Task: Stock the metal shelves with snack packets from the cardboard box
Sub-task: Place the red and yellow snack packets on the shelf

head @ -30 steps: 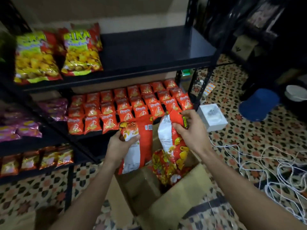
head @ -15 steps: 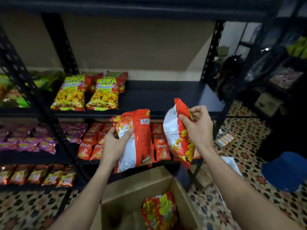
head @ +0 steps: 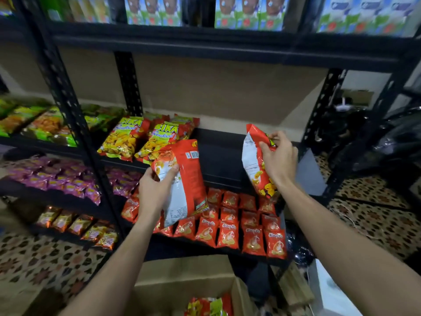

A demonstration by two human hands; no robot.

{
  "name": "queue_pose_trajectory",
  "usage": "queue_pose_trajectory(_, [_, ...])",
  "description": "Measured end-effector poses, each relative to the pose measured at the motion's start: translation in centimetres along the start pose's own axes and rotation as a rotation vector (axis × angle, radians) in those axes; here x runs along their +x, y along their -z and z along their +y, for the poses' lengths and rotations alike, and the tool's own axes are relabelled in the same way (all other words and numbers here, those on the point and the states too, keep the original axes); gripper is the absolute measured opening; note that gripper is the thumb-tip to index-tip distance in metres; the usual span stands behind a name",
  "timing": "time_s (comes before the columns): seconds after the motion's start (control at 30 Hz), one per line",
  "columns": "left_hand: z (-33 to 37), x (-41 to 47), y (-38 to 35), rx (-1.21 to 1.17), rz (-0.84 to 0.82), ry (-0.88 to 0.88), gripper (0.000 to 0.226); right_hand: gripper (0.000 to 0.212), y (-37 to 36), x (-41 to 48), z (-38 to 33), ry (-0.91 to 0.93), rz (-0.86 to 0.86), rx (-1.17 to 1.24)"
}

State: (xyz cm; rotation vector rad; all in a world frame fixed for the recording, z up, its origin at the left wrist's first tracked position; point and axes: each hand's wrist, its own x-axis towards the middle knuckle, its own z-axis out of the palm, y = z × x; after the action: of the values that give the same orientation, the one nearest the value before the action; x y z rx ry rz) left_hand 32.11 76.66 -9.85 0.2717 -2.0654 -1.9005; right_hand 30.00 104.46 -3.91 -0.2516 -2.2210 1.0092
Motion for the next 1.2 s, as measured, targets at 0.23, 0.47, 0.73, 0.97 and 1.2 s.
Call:
queue_pose_trajectory(0.23, [1.3,2.6,0.5,-0.009,-0.020,-0.036,0.040,0.015,-5.6,3.1,-0.3,0.122,-0.054,-0.400])
queue_pose_trajectory(0.47, [1.2,6.8,1.4,-0.039,-0.083,-0.012,0.043,0.024,-12.7,5.3,-2.1,0.173,-0.114,-0.556])
queue_pose_trajectory(0.73, [1.1,10.3,1.8,-0.136,-0.092,0.005,0.034,0.032,-17.6,7.8,-3.2,-0.017,-0.192,-0.321])
queue_pose_trajectory(0.97, [0.5,11.8,2.3,-0.173,-0.118,0.023,0.037,0.046,-15.7,3.3,0.1,0.099,-0.365,-0.176])
queue_pose_trajectory(1.2, [1.3,14.1,2.6,-0.201,-0.091,-0.007,0.037,0.074,-19.6,1.6,1.6,0.185,-0.637,-0.586])
